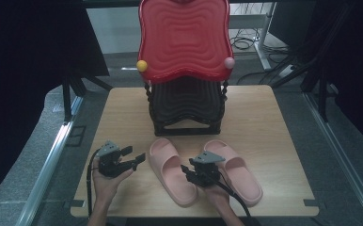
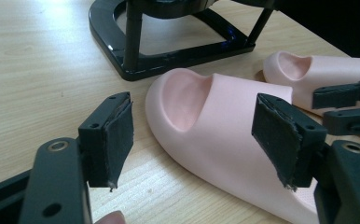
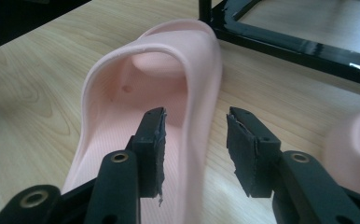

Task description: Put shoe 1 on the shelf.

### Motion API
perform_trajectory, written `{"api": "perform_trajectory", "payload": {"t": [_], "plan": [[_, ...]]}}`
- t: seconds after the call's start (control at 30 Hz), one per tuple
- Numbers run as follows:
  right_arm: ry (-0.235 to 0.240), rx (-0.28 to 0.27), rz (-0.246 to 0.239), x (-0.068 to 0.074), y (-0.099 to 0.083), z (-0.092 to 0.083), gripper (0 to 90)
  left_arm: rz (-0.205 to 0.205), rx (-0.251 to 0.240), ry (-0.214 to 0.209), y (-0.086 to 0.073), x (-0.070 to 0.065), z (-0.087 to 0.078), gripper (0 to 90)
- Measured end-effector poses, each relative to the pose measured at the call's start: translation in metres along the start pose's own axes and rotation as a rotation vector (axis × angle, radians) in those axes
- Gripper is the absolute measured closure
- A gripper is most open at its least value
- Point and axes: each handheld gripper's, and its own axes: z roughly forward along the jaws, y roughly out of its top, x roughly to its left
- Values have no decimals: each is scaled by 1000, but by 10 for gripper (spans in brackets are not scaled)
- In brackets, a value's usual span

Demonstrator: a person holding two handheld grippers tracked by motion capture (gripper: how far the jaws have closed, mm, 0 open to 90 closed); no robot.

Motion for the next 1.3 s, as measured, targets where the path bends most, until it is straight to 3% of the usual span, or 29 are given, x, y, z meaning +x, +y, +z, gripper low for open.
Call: {"api": "perform_trajectory", "payload": {"t": [0.3,0.63,1.0,1.3], "plan": [[-25,-4,46,2,5,33,666,-1,4,1,-2,2,1,294],[-68,0,62,6,4,44,796,1,16,5,-4,1,4,292],[-92,-22,36,11,3,31,843,-3,15,10,-5,3,3,292],[-83,-130,37,10,9,-9,844,-10,15,12,-6,3,3,292]]}}
